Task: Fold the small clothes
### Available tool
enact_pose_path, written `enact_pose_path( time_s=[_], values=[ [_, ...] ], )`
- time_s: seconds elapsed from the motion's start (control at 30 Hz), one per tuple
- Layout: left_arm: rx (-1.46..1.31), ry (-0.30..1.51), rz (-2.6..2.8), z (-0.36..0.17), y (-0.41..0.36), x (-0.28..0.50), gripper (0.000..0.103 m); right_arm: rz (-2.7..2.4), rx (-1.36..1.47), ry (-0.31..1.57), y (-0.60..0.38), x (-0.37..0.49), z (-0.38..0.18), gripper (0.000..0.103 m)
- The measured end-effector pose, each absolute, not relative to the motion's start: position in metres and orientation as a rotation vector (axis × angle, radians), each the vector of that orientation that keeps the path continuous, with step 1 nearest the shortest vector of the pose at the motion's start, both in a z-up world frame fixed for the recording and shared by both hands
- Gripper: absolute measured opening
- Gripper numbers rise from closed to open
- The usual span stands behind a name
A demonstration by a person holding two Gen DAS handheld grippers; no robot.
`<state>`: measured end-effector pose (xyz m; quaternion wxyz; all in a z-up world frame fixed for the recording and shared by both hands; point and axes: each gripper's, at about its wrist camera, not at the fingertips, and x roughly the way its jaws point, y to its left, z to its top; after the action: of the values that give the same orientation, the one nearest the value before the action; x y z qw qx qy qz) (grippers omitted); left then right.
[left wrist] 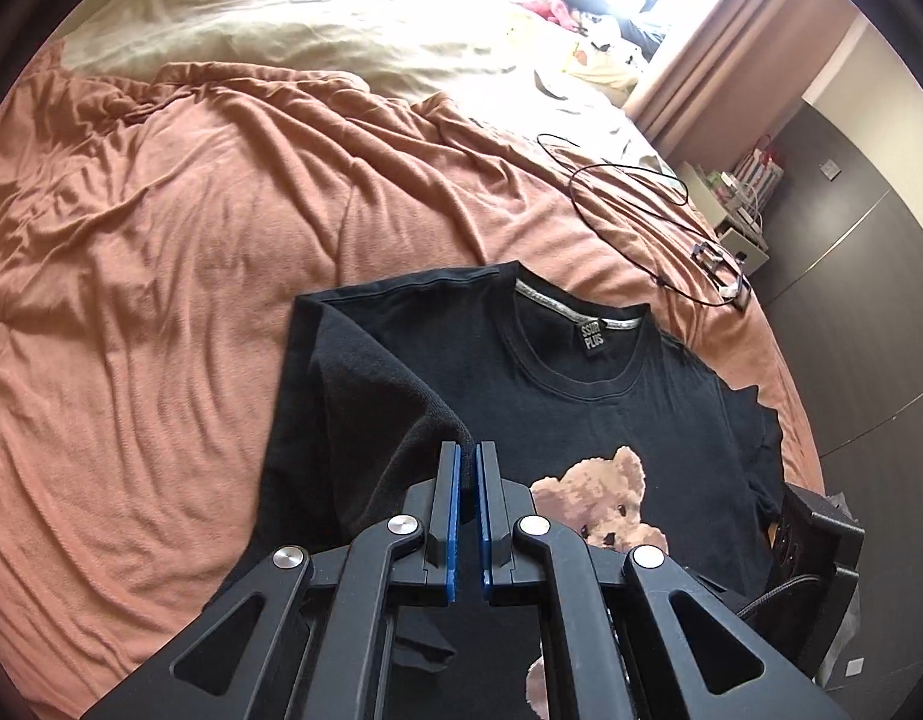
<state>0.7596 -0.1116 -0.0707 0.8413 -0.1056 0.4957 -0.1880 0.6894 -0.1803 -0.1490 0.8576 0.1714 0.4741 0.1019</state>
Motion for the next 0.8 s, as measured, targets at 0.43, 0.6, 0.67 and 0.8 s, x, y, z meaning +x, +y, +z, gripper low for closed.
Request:
enact_pose_path(
  time_s=[0.43, 0.6, 0.67, 0.8],
  values=[
    [-0.16, 1.038, -0.468, -0.083, -0.156, 0.765, 0.018, 0.207, 0.446, 0.996, -0.22, 0.691, -0.17, 0.068],
    [-0.139, 1.026, -0.435, -0.082, -0.135, 0.762, 0.031, 0.224, 0.481, 0.988, -0.221, 0.695, -0.172, 0.068],
    [-0.14, 1.034, -0.41, -0.083, -0.122, 0.761, 0.031, 0.23, 0.486, 0.989, -0.219, 0.698, -0.173, 0.068],
    [-0.142, 1.049, -0.349, -0.088, -0.094, 0.76, 0.031, 0.236, 0.518, 0.99, -0.221, 0.708, -0.178, 0.068]
  ],
)
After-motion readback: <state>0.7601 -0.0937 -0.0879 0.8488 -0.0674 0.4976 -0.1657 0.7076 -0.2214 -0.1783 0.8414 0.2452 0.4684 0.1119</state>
